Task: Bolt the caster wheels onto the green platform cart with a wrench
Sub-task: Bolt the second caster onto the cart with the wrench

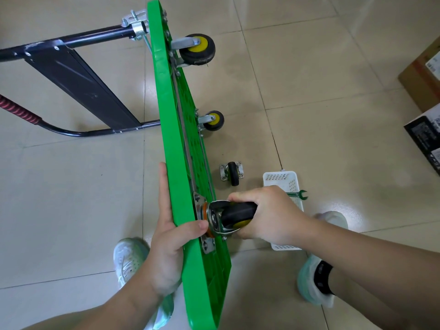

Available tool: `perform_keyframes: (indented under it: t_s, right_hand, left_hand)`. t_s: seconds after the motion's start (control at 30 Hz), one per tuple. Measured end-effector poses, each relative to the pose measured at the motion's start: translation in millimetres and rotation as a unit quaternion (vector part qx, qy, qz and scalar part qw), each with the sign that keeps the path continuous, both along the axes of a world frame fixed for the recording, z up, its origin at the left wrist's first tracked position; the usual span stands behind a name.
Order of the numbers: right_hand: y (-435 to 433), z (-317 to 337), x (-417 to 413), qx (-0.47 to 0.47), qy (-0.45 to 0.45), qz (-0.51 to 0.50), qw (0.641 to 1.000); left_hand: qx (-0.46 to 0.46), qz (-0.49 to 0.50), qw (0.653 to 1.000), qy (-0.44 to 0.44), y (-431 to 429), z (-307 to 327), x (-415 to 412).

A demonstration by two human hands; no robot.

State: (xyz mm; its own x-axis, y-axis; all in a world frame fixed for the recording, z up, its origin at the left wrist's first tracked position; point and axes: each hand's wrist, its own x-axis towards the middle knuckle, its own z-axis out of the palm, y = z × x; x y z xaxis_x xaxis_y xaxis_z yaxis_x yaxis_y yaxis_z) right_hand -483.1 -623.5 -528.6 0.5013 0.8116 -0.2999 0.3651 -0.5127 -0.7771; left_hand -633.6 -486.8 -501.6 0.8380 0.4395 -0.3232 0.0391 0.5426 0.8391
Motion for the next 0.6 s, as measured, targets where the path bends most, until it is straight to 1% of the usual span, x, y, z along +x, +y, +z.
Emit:
perform_keyframes:
  t_s: [0.23, 0.33, 0.47, 0.6]
  right_hand:
    - [-4.5, 4.7, 6.2, -0.003, 0.002, 0.003, 1.0]
    - [-5.3, 6.4, 8.0, -0.011, 0.002, 0.017, 1.0]
    - [-3.6, 3.3, 4.7, -0.008, 0.006, -0.002, 1.0]
    - [-2.0, -3.5, 0.9, 0.001, -0.003, 0.003, 1.0]
  left_hand:
    - [-0.009, -0.017, 1.0, -0.003, -0.6, 1.6, 3.7]
    - [-0.007, -0.009, 1.0, -0.004, -1.9, 1.1, 3.6]
    - [-0.001, 0.009, 1.0, 0.0, -2.9, 1.5, 3.4]
    - [0.0, 0.011, 1.0, 0.0, -2.2, 0.8, 3.4]
